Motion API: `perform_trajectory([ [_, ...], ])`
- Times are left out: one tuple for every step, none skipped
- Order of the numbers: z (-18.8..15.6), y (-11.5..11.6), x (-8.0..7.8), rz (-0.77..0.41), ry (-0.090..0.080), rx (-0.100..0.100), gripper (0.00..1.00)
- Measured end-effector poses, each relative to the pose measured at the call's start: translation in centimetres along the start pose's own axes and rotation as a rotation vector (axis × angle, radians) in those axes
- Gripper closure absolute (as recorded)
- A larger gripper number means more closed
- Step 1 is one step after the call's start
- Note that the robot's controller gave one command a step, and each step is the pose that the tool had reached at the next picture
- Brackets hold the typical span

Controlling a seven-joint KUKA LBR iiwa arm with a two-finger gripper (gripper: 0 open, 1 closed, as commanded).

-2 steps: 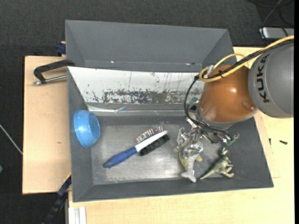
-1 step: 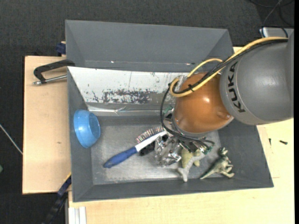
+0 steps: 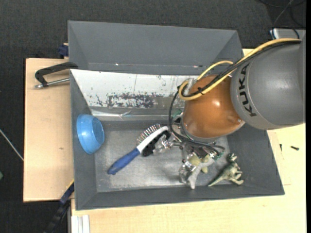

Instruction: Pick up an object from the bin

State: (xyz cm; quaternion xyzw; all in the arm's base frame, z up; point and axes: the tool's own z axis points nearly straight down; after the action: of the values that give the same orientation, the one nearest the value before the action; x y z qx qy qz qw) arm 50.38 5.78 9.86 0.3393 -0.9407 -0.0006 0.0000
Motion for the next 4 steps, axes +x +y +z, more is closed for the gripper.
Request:
perform_trajectory([
  [-1.4,2.3,-3.5,-0.013,-0.007,0.002,0.0],
  [-2.0,-1.8,1.3,-0.259,0.0,0.002,0.0],
  [2.0,-10.8,6.3,-0.422,-0.005,0.005,0.0],
  [2.0,-10.6,6.1,-0.427,-0.005,0.003,1.0],
])
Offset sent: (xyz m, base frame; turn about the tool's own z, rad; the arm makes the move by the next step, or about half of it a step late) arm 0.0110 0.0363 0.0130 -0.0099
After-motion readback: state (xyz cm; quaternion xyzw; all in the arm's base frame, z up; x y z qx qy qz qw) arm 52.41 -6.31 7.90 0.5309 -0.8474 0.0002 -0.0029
